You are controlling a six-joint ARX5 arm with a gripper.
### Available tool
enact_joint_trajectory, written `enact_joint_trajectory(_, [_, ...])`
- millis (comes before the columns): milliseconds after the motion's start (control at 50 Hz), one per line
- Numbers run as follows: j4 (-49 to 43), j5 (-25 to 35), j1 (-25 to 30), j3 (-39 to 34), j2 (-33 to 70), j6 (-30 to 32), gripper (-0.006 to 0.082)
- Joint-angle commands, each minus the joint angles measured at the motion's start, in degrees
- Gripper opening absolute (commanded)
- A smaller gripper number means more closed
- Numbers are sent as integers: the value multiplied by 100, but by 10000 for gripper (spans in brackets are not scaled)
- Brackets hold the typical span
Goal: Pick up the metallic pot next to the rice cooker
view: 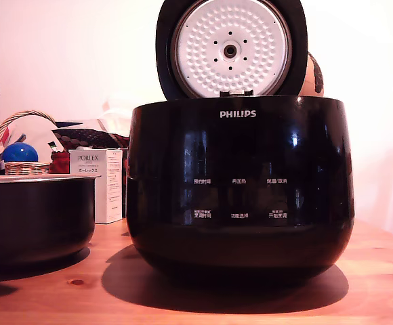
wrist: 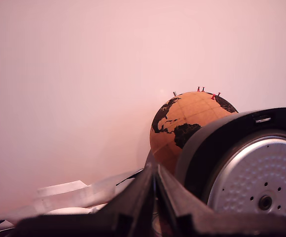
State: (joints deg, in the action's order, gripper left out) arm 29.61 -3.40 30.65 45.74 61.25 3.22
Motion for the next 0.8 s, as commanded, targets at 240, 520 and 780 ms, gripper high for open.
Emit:
enact_joint_trajectory(240, [214,-177,-339,-142,-26,26,-20])
enact_joint_trajectory(520, [-1005,186,-715,101,-251,238,-20])
enact_joint_trajectory(780, [-4642,841,-1196,1532,-433,721,-20])
